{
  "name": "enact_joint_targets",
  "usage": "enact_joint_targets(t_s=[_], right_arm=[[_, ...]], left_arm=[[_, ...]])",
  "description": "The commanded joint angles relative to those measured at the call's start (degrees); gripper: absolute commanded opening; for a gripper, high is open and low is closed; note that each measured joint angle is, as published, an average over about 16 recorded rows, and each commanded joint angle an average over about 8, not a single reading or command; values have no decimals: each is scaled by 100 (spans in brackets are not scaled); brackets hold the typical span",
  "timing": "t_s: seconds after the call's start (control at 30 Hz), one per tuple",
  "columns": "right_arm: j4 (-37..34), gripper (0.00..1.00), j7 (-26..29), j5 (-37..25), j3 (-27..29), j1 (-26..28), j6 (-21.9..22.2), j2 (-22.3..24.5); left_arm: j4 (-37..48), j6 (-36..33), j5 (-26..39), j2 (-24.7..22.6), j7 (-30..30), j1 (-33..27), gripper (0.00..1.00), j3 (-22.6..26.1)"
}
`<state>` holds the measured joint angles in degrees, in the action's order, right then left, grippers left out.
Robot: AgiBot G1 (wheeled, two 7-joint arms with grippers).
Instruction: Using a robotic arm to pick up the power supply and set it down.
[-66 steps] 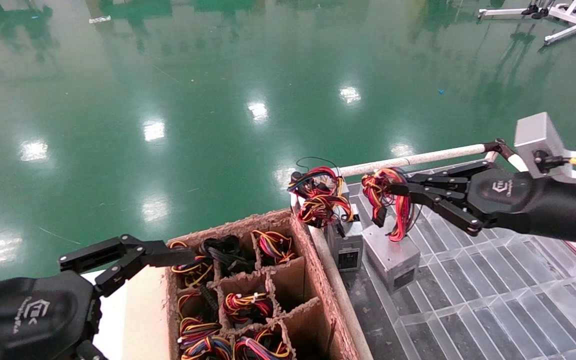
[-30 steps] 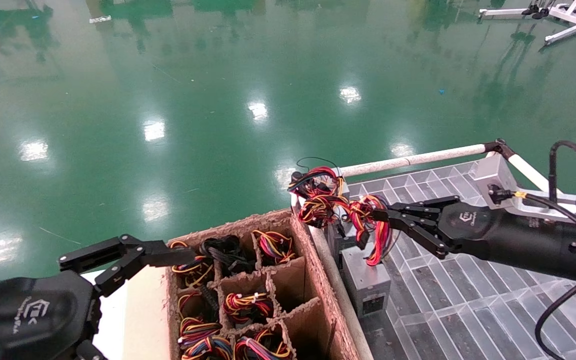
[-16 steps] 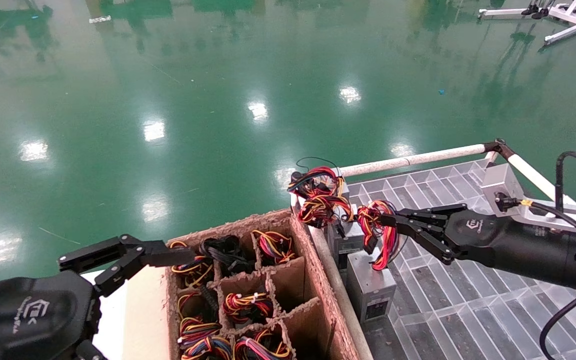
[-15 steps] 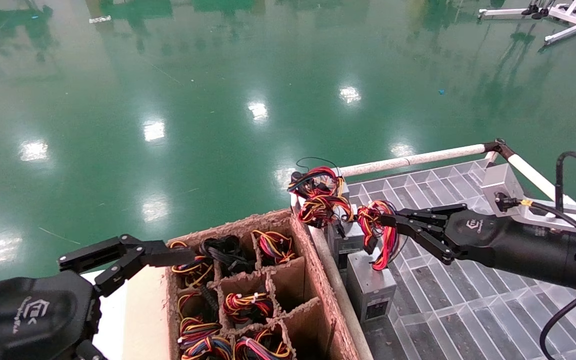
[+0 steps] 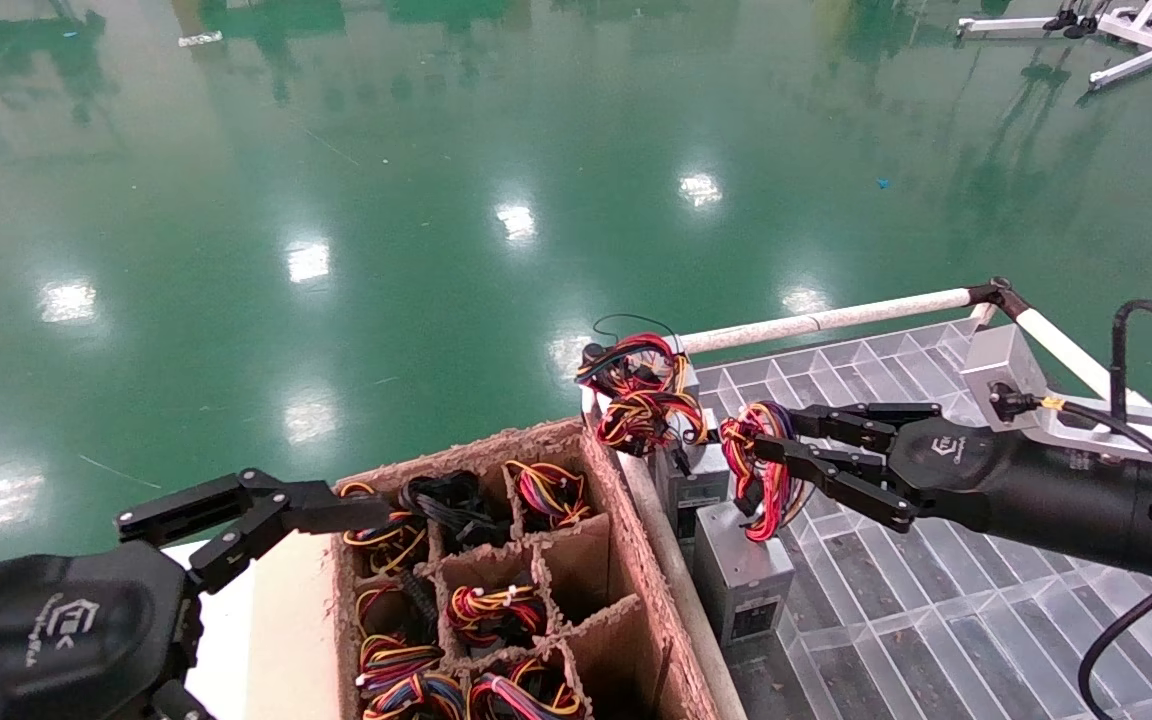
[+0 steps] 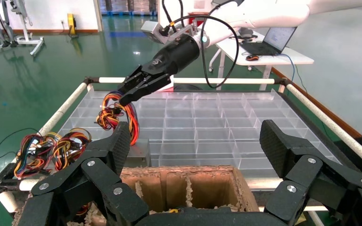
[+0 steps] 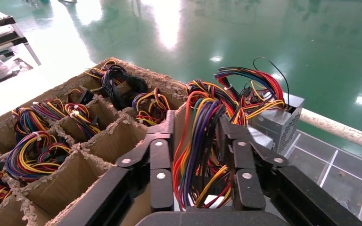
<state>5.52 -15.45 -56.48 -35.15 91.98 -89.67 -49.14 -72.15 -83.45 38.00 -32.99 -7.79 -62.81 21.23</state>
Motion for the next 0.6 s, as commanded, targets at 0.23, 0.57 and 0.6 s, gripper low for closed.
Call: enact_joint_targets(t_s=[0.23,0.57,0.6], right_arm=[[18,100,1,-3,2,7,7,0],[313,100,38,78,38,42,-35,116],[370,100,50,90,49,25,-35,130]], left_arm=[[0,0,0,0,0,0,100,0],[1,0,0,0,0,0,100,0],[1,0,0,0,0,0,100,0]])
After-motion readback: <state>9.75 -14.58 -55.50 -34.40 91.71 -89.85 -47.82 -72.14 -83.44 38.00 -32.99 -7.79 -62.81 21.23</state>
